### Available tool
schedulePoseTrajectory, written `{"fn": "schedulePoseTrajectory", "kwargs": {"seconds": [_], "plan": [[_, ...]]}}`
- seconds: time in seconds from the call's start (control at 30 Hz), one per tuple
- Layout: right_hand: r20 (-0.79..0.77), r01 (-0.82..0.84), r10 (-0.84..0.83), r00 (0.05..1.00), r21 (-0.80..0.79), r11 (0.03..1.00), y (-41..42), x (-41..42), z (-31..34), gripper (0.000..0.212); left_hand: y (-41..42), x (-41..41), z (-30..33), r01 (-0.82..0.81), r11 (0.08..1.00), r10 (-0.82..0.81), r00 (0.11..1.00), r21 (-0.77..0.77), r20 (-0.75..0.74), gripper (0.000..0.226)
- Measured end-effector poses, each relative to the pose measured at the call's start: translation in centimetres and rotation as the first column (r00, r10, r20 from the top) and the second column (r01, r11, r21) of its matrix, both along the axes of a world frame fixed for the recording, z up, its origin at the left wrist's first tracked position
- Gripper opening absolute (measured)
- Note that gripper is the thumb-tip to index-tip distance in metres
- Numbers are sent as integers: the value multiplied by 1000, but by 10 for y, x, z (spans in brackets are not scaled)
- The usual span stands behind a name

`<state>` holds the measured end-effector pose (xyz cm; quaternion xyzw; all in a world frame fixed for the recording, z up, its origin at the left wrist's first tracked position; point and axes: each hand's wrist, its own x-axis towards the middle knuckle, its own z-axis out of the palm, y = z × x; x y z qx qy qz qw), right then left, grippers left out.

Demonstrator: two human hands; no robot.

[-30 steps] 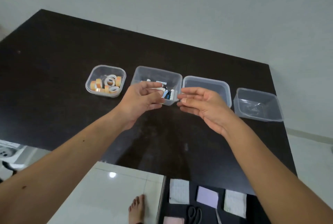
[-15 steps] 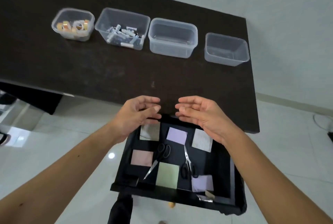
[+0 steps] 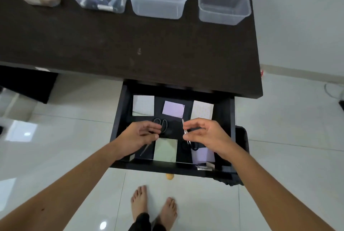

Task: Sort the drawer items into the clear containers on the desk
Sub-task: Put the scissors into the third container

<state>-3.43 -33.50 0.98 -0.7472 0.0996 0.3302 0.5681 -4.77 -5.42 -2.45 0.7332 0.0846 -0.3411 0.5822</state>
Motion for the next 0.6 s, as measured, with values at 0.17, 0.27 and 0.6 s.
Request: {"fn": "schedulePoseTrajectory", "kwargs": {"seconds": [0.17,0.27,0.6], "plan": [[54,-109,116,992,-115,987,-2,-16,-35,41,-4,-5,-15,50,996,-54,997,80,55,33],[184,-42,105,977,-321,946,-1,-22,-53,37,-9,0,-19,76,954,-131,976,289,176,31],[184,-30,156,970,-552,833,-10,-21,-65,43,-24,11,-33,104,859,-274,920,502,279,76]]}}
